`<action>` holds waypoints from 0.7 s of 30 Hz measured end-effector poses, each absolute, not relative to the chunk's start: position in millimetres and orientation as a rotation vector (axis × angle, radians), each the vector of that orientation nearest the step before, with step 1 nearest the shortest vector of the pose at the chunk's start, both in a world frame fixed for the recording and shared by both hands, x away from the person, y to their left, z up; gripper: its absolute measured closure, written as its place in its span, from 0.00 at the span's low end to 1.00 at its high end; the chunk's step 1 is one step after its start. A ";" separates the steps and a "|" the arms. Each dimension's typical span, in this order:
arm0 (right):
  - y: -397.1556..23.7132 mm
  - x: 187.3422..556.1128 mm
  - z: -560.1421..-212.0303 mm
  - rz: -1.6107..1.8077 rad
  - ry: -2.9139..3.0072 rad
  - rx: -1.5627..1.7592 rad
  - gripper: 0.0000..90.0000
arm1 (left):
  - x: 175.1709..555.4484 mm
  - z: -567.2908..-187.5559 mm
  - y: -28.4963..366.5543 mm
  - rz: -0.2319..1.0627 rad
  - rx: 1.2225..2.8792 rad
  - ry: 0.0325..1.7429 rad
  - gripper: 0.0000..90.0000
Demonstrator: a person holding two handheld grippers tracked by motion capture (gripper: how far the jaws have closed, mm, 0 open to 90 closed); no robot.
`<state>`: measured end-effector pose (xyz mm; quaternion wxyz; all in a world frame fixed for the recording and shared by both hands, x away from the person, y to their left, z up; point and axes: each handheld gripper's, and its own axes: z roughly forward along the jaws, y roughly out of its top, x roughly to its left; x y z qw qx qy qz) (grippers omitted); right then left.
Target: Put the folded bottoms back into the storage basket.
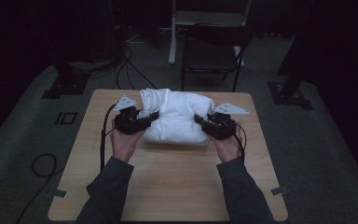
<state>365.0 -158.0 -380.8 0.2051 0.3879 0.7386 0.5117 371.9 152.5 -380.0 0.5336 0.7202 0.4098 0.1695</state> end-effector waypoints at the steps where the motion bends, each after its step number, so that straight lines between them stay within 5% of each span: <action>1: -157.9 365.8 -380.6 1.425 2.059 1.082 0.78 | 372.8 -379.8 152.3 0.405 1.718 0.977 0.62; 21: -155.5 385.8 -380.7 1.409 2.048 1.128 0.78 | 393.1 -381.9 151.0 0.411 1.705 1.003 0.63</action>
